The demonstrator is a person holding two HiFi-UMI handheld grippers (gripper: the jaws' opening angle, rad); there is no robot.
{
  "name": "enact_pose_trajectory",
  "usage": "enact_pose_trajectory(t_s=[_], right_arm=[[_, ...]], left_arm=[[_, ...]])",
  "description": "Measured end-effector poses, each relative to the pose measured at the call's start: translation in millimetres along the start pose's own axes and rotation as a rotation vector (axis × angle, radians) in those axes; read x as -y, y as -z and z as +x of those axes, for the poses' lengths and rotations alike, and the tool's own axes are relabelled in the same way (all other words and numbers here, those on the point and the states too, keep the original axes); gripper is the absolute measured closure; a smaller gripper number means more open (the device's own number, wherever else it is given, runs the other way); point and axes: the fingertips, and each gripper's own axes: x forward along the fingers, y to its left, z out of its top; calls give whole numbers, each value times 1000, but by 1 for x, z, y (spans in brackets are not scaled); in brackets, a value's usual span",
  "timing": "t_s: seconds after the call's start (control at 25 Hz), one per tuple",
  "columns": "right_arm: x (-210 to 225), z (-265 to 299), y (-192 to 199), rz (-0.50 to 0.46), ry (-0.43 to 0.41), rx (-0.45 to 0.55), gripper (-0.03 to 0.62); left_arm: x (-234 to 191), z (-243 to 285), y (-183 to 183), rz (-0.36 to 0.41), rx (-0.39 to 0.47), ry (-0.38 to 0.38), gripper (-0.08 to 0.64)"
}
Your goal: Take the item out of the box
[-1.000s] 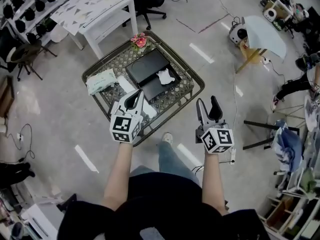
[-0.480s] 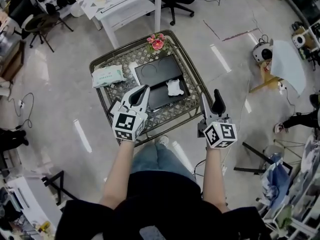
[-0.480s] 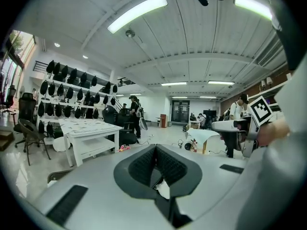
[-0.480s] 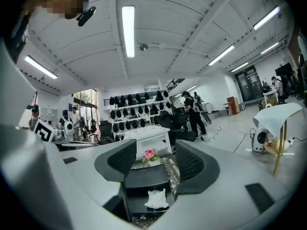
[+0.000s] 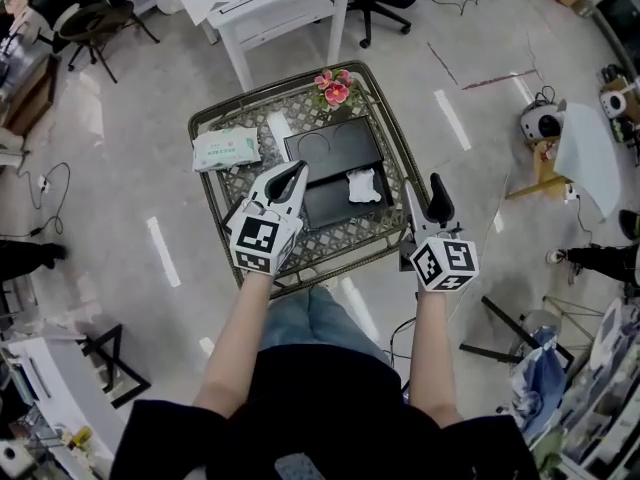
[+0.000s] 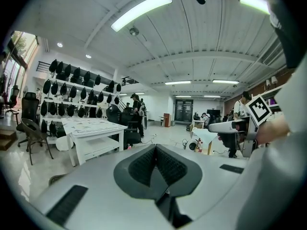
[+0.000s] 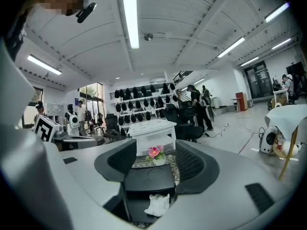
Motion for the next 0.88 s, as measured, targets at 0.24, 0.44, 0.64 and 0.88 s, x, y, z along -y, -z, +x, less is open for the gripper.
enact_pose_trajectory(t_s=[0.24, 0.44, 0.64, 0.88], right_arm=[[-6, 43, 25, -59, -35, -128, 354], [2, 72, 78, -54, -32, -319, 354], [7, 91, 135, -73, -39, -514, 354], [9, 108, 183, -133, -48, -683, 357]], left_arm=[[-18, 22, 16, -22, -38, -2, 541], [-19, 47, 47, -47, -91, 17, 541], [-17, 66, 79, -86, -134, 28, 541], [-9, 81, 108, -106, -169, 42, 541]])
